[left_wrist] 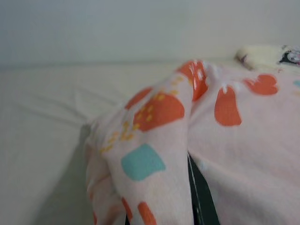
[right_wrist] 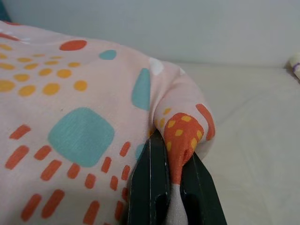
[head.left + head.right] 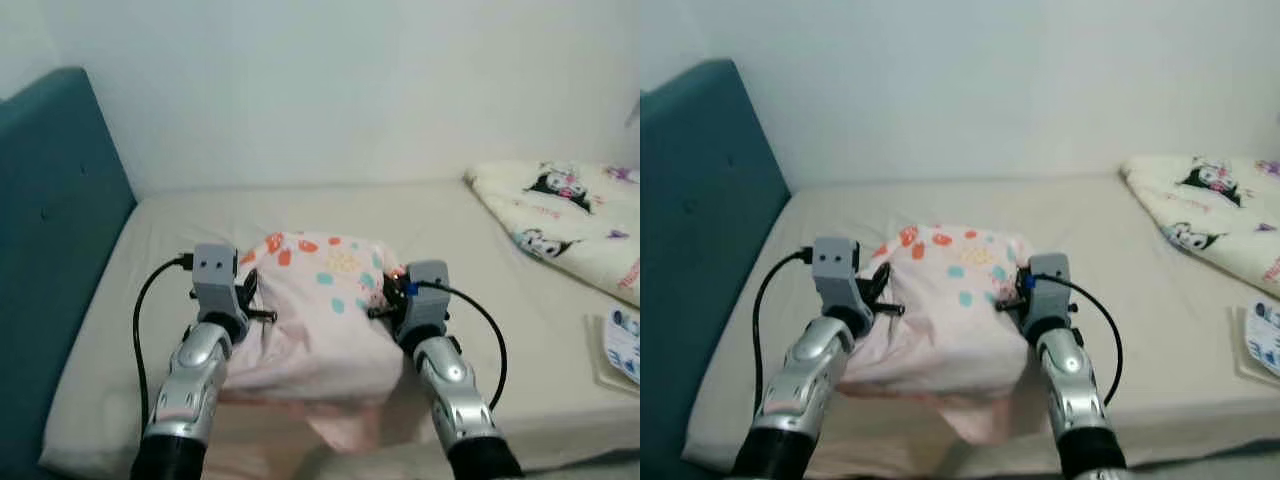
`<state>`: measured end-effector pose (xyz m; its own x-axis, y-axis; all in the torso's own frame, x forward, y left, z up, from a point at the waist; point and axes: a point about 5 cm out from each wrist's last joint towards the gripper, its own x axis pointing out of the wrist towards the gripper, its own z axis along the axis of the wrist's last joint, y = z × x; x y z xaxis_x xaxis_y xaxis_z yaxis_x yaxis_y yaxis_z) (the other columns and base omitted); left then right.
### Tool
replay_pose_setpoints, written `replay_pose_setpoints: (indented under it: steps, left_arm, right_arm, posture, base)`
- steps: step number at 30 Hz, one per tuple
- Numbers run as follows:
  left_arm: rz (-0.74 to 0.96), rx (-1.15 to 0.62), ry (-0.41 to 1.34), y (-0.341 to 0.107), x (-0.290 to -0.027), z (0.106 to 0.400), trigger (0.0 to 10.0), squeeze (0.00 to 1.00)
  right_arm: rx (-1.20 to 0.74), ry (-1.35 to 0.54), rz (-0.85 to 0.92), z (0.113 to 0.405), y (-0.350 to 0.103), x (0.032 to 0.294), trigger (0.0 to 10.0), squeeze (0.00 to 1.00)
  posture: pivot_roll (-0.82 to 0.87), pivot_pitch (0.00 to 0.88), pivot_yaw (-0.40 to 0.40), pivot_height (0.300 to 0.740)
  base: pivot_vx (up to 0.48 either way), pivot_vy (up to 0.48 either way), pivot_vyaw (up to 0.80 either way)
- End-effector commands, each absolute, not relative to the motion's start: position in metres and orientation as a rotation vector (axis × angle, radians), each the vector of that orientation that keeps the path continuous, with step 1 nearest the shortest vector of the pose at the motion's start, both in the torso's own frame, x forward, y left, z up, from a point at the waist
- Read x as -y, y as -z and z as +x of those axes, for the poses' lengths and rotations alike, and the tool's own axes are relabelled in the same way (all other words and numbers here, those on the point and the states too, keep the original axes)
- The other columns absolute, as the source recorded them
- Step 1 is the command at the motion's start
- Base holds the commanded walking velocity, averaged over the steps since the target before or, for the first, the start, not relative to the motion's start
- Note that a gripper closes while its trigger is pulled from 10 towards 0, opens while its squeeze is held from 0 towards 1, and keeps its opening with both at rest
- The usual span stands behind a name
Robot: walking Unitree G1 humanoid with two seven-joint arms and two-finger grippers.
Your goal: Clean up the room
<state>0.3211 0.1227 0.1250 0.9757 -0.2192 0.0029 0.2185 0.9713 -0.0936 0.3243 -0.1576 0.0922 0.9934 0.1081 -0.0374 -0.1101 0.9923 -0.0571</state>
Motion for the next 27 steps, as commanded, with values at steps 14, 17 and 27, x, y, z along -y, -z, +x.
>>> replay_pose_setpoints:
  steps: [14, 17, 27]
  left_arm:
    - [-0.084, 0.044, 0.238, -0.141, -0.122, 0.326, 10.0, 0.0]
    - [-0.08, 0.041, 0.239, -0.141, -0.121, 0.326, 10.0, 0.0]
    - [-0.081, 0.037, 0.219, -0.141, -0.124, 0.326, 10.0, 0.0]
  right_arm:
    - [0.001, -0.053, -0.077, 0.326, -0.1, 0.165, 10.0, 0.0]
    - [0.002, -0.041, -0.073, 0.326, -0.1, 0.166, 10.0, 0.0]
    - [0.013, -0.002, -0.084, 0.326, -0.101, 0.172, 10.0, 0.0]
  posture:
    - [0.02, 0.0, -0.022, 0.74]
    - [0.02, 0.0, -0.022, 0.74]
    - [0.02, 0.0, -0.022, 0.74]
  base:
    - [0.0, -0.132, 0.29]
    - [0.0, -0.48, 0.8]
    - [0.0, 0.0, 0.0]
